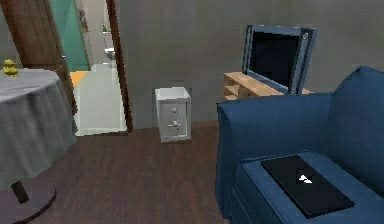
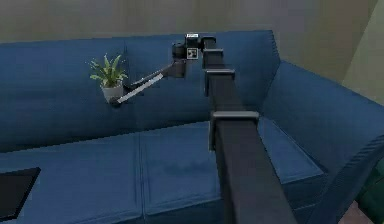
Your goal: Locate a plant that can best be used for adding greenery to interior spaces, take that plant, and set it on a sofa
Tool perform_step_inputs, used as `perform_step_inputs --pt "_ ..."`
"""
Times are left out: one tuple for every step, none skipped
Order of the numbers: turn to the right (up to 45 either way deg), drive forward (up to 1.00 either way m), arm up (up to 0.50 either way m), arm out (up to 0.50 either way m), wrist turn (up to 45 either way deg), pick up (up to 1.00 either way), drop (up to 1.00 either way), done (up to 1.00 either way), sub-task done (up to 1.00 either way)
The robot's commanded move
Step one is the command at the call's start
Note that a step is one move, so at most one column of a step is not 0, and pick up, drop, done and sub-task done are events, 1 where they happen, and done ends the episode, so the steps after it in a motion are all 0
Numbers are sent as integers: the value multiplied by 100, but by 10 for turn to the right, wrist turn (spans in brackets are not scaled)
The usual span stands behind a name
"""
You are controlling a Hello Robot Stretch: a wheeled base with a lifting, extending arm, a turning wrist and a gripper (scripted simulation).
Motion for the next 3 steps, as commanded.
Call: perform_step_inputs --pt "0 0 0 0 450 0 0 0 0" --pt "0 0 0 0 60 0 0 0 0" --pt "0 0 -20 0 0 0 0 0 0"
